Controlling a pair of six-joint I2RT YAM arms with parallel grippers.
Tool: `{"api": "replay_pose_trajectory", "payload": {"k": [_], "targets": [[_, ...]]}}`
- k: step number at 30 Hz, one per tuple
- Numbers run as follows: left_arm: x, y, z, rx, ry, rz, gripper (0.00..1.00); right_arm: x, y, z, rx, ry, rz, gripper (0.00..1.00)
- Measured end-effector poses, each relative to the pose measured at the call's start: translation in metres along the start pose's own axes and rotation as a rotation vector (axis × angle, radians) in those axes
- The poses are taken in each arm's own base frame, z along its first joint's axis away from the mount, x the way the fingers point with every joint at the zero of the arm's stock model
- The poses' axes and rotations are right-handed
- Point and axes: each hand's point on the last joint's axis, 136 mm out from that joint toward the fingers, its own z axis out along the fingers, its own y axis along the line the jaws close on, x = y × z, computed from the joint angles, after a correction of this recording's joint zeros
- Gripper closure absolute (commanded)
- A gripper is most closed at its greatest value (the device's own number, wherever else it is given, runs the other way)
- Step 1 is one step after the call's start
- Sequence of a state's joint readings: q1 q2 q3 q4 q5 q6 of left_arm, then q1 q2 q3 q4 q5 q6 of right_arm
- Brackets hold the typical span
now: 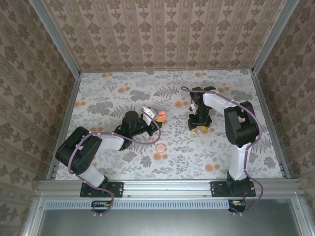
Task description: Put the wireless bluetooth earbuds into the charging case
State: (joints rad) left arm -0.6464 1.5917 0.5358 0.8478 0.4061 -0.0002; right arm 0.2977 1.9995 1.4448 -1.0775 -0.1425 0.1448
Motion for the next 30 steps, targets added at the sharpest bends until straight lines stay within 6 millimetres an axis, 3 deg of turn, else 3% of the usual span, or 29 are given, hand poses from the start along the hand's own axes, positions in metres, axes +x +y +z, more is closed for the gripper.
{"api": "replay_pose_trajectory", "payload": {"k": [20, 30], "targets": [[0.0, 0.0, 0.0, 0.0, 0.0, 0.0, 0.81, -0.005, -0.001, 0.017, 0.008, 0.021, -0.016, 0.61], [0.0, 0.0, 0.0, 0.0, 0.0, 0.0, 0.81, -0.005, -0.005, 0.018, 0.027, 0.023, -0.018, 0.72]]}}
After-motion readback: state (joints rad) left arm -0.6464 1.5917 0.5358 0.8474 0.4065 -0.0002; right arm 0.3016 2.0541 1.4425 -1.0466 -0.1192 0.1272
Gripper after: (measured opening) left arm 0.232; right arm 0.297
